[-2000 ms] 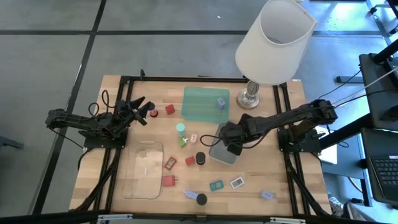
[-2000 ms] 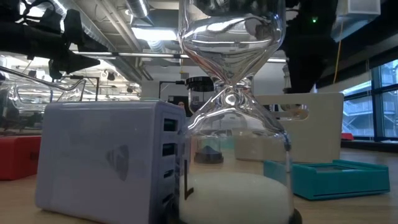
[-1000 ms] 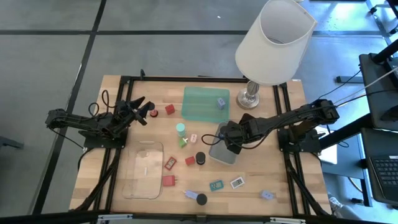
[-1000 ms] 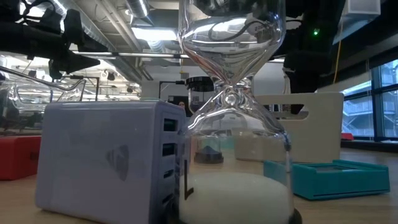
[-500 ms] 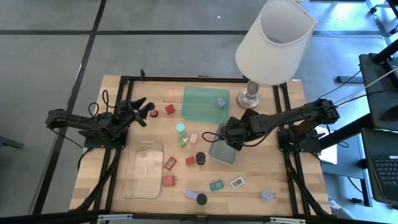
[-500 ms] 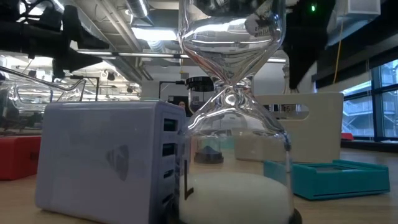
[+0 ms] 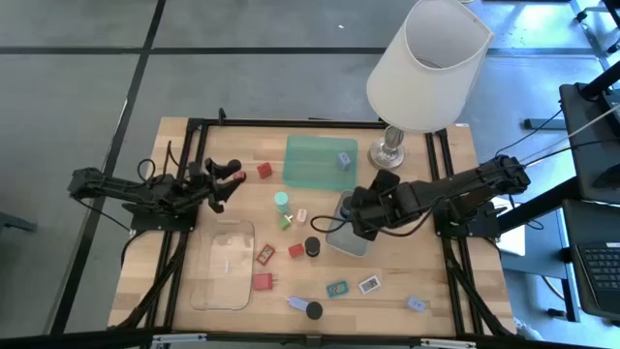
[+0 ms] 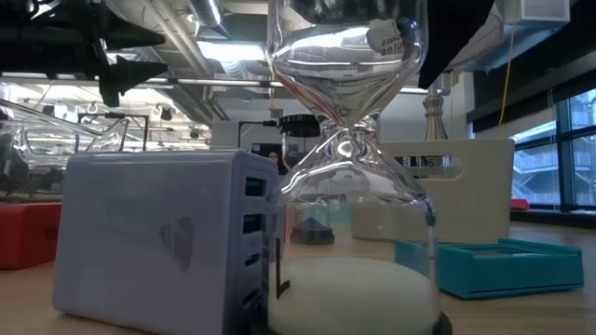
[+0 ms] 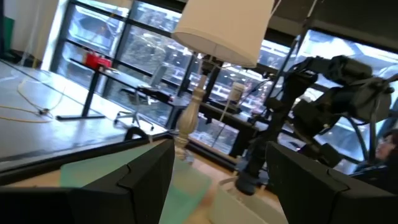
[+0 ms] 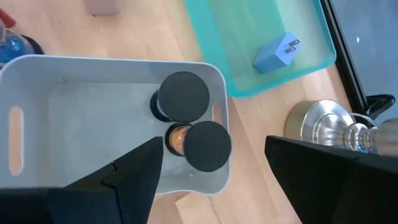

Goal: Pick & Place Office items
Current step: Put the blue hourglass into the gray bin

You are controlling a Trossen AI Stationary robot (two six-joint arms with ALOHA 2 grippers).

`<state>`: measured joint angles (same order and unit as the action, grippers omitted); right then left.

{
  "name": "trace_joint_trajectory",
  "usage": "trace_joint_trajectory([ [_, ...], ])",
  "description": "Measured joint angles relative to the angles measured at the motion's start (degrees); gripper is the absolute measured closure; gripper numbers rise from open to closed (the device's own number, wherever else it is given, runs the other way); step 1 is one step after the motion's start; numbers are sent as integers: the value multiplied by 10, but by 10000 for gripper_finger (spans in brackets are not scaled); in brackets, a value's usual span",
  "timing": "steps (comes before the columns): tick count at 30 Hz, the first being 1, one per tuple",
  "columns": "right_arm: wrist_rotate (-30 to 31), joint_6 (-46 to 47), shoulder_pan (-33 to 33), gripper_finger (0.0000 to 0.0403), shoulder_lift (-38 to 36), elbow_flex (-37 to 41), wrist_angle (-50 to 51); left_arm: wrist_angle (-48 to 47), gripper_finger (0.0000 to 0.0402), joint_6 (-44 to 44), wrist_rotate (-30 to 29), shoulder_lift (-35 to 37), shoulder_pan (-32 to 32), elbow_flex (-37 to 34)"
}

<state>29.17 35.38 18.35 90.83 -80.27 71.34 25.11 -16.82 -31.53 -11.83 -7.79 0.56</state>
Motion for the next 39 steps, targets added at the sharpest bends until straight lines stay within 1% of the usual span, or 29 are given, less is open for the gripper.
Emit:
trace_joint_trajectory([
  [4,0,0,3,118,0,0,-8,42,151,-4,0,-55,0,9],
  [13,-1,4,3,118,0,0,-46,43,151,1,-3,-211,0,78],
  [18,-2,-12,3,118,0,0,-88,43,151,5,-3,-273,0,110],
  [22,-9,-54,3,118,0,0,-144,43,151,16,-2,-296,0,120],
  [24,-33,-82,3,117,0,3,-186,43,151,22,-2,-302,0,122],
  [29,-112,-194,2,109,0,40,-332,43,151,30,-2,-302,0,123],
  [32,-127,-235,1,100,0,71,-414,43,151,31,-2,-302,0,123],
  [35,-133,-266,-7,89,0,90,-466,43,151,31,-2,-302,0,123],
  [39,-185,-283,-20,78,0,124,-504,43,151,31,-1,-302,0,123],
])
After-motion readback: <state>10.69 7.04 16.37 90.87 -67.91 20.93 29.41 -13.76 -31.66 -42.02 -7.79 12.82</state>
